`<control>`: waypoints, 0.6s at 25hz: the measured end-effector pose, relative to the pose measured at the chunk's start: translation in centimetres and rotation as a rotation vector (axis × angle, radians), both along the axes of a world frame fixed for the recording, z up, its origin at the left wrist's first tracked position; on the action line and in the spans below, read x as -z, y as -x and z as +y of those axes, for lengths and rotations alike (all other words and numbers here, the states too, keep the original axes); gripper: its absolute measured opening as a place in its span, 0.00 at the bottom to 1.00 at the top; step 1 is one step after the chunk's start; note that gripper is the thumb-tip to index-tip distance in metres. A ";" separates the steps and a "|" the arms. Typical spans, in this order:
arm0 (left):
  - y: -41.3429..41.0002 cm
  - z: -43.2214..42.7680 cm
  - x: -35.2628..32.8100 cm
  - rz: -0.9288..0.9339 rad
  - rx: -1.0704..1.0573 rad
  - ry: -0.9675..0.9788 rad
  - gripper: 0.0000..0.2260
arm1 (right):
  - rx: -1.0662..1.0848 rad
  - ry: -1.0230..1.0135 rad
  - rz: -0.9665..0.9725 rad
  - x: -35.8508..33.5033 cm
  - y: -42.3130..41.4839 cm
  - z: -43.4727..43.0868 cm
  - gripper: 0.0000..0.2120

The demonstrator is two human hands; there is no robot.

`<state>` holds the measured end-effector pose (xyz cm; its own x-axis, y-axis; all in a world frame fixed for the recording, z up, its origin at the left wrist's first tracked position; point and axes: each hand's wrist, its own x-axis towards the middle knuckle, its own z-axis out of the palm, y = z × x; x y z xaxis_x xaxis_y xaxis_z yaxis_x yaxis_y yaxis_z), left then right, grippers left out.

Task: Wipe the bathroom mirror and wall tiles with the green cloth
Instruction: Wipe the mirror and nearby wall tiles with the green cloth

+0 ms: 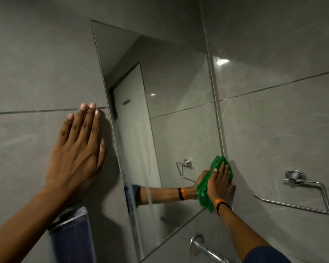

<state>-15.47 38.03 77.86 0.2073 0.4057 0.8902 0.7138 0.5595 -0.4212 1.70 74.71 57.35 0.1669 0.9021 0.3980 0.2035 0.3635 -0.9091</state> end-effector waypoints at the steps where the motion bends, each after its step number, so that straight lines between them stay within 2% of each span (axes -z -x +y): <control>1: 0.0 0.0 0.2 -0.009 -0.003 0.001 0.30 | 0.007 0.022 -0.001 0.6 0.0 0.0 0.26; 8: -0.5 0.1 0.8 -0.074 0.022 -0.007 0.30 | 0.033 0.130 0.005 2.5 0.6 -1.3 0.26; 12: -0.4 0.4 1.0 -0.079 0.008 -0.007 0.31 | 0.061 -0.011 -0.004 5.1 2.5 -4.4 0.33; 15: -0.4 0.5 1.1 -0.084 0.011 -0.013 0.30 | 0.083 -0.140 0.004 6.8 4.4 -8.5 0.34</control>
<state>-15.04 38.52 76.73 0.1363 0.3924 0.9096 0.7521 0.5567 -0.3528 -2.71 66.23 50.55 0.2402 0.8208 0.5182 0.2343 0.4690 -0.8515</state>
